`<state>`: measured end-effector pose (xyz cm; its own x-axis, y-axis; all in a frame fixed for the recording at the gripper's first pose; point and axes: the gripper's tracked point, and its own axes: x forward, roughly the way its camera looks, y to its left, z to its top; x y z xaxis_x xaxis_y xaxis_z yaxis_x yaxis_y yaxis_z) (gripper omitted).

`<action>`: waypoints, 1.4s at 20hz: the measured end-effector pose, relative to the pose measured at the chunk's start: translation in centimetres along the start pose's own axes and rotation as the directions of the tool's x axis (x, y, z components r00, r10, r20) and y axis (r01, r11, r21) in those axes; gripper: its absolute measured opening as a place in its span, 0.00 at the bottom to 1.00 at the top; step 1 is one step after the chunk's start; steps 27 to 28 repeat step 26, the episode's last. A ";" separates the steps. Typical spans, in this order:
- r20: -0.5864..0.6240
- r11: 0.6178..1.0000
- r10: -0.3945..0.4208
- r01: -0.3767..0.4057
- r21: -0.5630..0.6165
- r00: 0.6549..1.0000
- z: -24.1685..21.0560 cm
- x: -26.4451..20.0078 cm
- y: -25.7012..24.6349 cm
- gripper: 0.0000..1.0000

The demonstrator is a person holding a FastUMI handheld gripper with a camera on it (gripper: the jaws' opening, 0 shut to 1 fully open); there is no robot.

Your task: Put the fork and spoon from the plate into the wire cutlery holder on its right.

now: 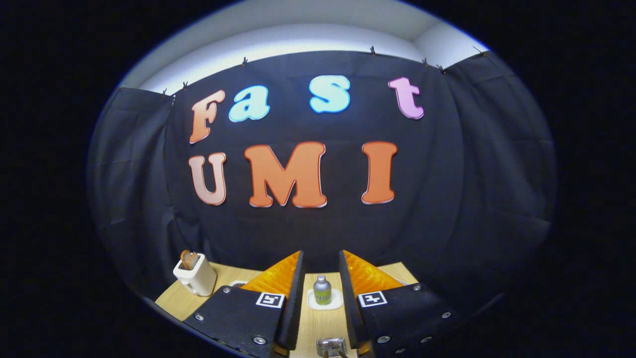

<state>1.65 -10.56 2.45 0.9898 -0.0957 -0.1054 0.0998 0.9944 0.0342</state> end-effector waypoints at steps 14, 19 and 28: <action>0.266 0.996 -0.029 0.052 -0.079 0.964 6.0 -3.8 2.2 0.94; 0.274 0.998 -0.016 0.030 -0.046 0.962 5.3 -4.2 2.2 0.96; 0.283 0.998 -0.001 0.020 -0.062 0.959 4.4 -4.6 2.3 0.96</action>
